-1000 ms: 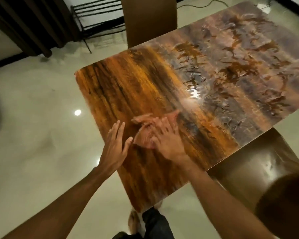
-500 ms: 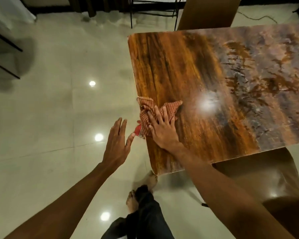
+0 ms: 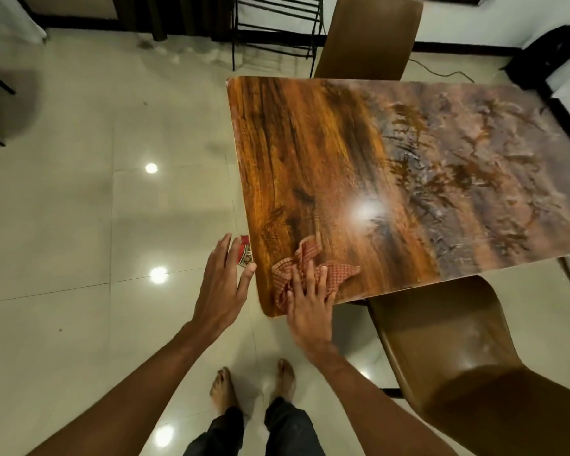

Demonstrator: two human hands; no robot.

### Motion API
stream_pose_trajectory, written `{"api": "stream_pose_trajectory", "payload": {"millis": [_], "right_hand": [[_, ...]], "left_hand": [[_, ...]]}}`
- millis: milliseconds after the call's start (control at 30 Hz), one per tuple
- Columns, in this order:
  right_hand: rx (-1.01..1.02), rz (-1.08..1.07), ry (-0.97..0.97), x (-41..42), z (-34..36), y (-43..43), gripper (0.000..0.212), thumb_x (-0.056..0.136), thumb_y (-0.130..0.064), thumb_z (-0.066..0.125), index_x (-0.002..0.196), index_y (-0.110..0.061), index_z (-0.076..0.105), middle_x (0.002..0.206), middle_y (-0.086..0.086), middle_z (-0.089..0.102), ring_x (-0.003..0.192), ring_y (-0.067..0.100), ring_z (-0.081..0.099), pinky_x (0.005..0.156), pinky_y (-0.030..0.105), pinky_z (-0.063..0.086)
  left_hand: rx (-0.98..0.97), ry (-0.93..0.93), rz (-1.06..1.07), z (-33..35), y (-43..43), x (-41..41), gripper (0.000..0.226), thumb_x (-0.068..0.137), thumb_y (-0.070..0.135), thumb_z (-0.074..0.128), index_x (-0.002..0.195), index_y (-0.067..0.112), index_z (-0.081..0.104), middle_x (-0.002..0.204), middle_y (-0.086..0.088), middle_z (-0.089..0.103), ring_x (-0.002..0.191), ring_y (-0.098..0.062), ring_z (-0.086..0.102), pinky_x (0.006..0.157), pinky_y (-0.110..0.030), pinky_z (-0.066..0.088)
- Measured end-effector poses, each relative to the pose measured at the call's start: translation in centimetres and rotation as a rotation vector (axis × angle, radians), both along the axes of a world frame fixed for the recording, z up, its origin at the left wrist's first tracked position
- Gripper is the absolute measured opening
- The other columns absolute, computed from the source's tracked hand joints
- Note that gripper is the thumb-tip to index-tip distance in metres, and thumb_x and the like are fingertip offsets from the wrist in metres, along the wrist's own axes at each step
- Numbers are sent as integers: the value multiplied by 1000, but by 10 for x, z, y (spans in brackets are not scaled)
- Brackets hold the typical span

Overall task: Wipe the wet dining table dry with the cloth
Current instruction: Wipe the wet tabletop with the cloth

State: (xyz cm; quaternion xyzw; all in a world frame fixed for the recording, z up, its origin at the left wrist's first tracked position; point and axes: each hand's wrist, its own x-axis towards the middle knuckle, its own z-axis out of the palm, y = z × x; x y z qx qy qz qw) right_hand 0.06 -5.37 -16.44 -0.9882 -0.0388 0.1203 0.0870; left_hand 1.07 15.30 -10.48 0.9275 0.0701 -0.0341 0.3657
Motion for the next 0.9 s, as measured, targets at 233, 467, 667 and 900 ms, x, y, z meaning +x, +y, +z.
{"api": "stream_pose_trajectory", "payload": {"millis": [233,467,667,900], "right_hand": [[-32,157,-32,7,-3,-87,57,112,-46,23,166,-36,6,175,-1,-12,161,29,-13,128,61,2],[-13,-132,18,47,9,-188,71,100,-53,7,167,-29,14,175,10,2,160,41,-5,123,73,4],[93,354,-118,60,-8,-231,56,109,-45,27,163,-32,30,175,2,10,162,31,2,125,61,12],[-34,-20,7,135,1,-366,63,110,-50,23,167,-35,-1,175,6,-6,159,37,-14,125,64,-1]], "left_hand": [[2,-5,-7,5,-61,-12,70,99,58,28,157,19,21,166,-2,14,152,-22,16,122,-48,23],[98,-38,-19,6,-150,-3,76,95,65,18,158,22,18,167,1,13,153,-18,12,123,-40,12],[100,-13,-56,-10,-251,20,70,97,63,20,157,28,14,167,4,10,150,-5,2,124,-37,7],[124,-6,-49,-4,-325,47,71,96,66,20,158,32,9,166,13,-1,151,-8,2,122,-39,10]]}}
